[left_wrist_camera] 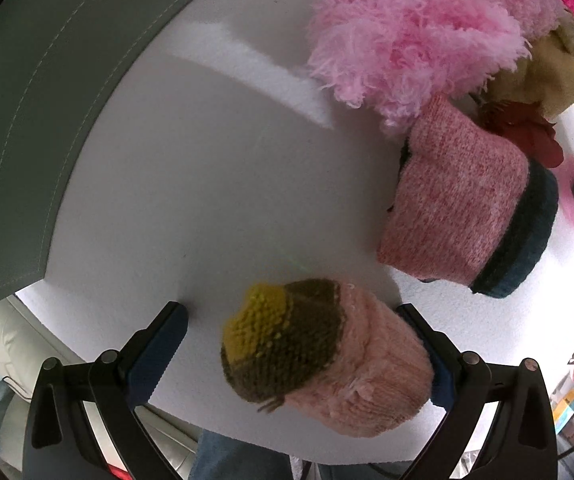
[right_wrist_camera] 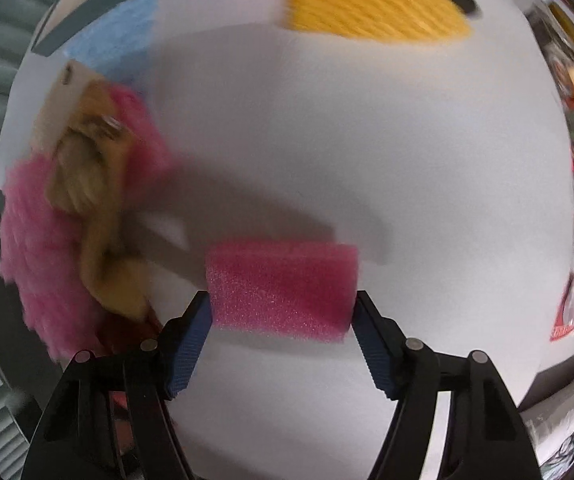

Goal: Organize soft objects
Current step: 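Lift the pink sponge with the right tool while the left tool lifts the knit hat toward the box, then lower the sponge and knit hat into the box and open both tools, then grasp the pink fluffy plush with the left tool while the right tool grasps the pink-and-black knit hat, then carry the pink plush and knit hat over the grey box with both tools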

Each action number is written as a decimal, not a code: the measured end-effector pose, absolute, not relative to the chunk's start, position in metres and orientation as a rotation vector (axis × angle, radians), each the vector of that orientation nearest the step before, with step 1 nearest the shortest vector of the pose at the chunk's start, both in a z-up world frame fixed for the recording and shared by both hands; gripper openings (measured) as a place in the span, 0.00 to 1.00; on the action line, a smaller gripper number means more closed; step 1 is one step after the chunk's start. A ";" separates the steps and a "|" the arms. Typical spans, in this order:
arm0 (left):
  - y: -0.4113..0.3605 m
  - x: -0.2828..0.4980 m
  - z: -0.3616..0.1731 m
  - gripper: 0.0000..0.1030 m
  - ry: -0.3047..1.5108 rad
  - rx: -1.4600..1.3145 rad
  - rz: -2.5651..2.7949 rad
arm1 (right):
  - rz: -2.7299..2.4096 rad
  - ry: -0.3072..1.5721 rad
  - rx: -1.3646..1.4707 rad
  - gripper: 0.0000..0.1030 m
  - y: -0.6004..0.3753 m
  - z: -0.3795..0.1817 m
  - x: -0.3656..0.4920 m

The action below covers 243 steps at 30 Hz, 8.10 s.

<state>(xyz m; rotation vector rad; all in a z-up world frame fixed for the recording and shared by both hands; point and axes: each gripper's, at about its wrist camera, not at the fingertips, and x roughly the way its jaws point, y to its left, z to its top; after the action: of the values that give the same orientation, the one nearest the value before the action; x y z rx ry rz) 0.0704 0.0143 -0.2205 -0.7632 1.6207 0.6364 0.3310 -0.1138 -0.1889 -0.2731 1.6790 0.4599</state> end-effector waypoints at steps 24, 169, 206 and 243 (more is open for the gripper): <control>0.006 0.088 -0.198 0.65 1.643 -0.657 0.556 | 0.410 1.662 -0.411 0.71 -0.103 -0.202 0.291; 0.179 0.052 -0.057 0.99 1.317 -0.392 0.441 | 0.474 1.492 -0.232 1.00 -0.008 -0.089 0.191; 0.075 0.193 -0.122 0.42 1.441 -0.334 0.203 | 0.542 1.668 -0.062 1.00 -0.117 -0.169 0.191; 0.109 0.047 -0.013 0.42 1.208 -0.470 0.276 | 0.595 1.485 -0.231 0.33 -0.086 -0.071 0.174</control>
<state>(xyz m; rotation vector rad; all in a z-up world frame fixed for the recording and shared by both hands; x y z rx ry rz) 0.0466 0.1087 -0.0130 -0.4702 1.2081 0.2758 0.1738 -0.0856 -0.0707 -0.2310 1.4854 0.5952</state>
